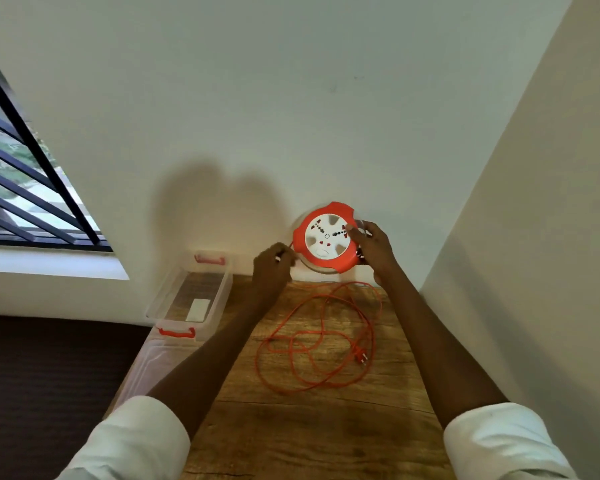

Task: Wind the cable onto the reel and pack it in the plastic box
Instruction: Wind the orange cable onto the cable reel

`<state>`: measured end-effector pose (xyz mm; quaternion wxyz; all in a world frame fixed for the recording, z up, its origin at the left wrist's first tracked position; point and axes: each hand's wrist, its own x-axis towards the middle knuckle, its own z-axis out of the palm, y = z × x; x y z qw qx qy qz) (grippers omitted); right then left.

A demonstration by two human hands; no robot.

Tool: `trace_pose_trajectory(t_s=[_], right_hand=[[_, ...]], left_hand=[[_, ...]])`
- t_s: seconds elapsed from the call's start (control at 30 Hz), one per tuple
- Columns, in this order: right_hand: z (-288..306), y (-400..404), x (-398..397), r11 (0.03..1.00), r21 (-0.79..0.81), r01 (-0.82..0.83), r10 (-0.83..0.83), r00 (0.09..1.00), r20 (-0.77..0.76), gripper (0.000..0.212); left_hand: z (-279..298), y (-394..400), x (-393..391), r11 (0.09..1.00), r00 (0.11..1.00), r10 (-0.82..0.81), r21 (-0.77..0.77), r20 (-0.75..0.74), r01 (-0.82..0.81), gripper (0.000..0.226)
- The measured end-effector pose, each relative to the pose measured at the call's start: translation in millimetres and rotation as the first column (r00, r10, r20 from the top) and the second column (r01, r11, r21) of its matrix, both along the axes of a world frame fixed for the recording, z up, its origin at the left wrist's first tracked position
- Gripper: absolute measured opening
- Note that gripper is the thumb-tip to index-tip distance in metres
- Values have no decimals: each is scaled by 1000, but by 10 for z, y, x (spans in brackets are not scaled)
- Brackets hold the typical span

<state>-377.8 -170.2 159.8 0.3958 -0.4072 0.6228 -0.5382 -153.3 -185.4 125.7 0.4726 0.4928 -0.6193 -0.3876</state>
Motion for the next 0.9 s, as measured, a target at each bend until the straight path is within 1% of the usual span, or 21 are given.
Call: trace_pose_trajectory(t_s=[0.03,0.07,0.1,0.13,0.17,0.23,0.27,0.3,0.37,0.4,0.43,0.47,0.5,0.53,0.57,0.6,0.63,0.67,0.7,0.8,0.9], right_hand=[[-8,-1,0,1000,-7,20,-20,999,35,48],[-10,-1,3,1000,-12,26,-25,997,70,48],[-7,1,6,1000,-13,22,-20,995,103,49],[-6,4,6,1000,-12,10,-8,991,131,49],[-13,7,7,1000,-11,-5,7,988,153,49],[-34,25,7,1000,-9,-29,30,985,169,51],[-45,39,14,999,-7,-40,40,985,168,51],[-62,46,25,999,-10,-49,50,986,160,51],[-77,48,72,998,-22,-52,55,990,131,49],[-68,43,94,999,-40,-30,33,998,62,49],[-64,45,103,997,-80,4,-11,996,-90,50],[-60,57,101,988,-150,24,-72,943,-326,52],[-51,76,101,971,-240,-5,-138,803,-579,52],[-47,89,99,946,-311,-97,-195,596,-779,50],[-40,96,101,918,-327,-224,-222,393,-892,48],[-36,94,113,902,-281,-329,-208,239,-948,49],[-33,91,146,904,-199,-378,-158,136,-978,53],[-28,89,185,918,-124,-377,-106,69,-992,57],[-22,81,220,930,-80,-358,-80,15,-997,61],[37,34,283,944,-22,-330,-73,-144,-987,67],[100,-60,300,954,95,-285,11,-282,-959,70]], left_hand=[[-34,29,-30,989,995,-95,114,-16,96,22],[-45,42,-68,948,984,-173,262,-52,180,20],[-31,56,-109,875,968,-221,413,-119,251,20],[-21,55,-146,805,949,-224,507,-222,308,25],[-23,39,-183,778,920,-187,519,-345,353,30],[-7,-19,-229,818,820,-84,431,-566,381,38],[18,-39,-223,839,774,-39,400,-632,369,43],[41,-57,-219,850,748,-7,391,-664,354,47],[69,-77,-216,860,742,17,388,-670,331,49],[81,-81,-218,866,747,14,381,-664,322,48],[93,-84,-220,873,754,7,371,-657,316,48],[100,-86,-216,883,765,1,360,-644,302,46],[99,-90,-208,894,782,-2,349,-624,281,44],[98,-93,-199,904,800,-1,342,-601,258,41],[100,-101,-190,909,814,2,340,-581,241,38],[102,-116,-180,911,826,5,343,-563,229,37],[106,-136,-171,912,839,8,348,-545,217,37],[109,-156,-165,913,852,11,354,-524,205,38],[114,-173,-156,913,863,15,358,-504,194,39],[132,-207,-127,917,893,-1,356,-451,181,37],[135,-225,-126,917,909,-50,341,-413,206,36]])
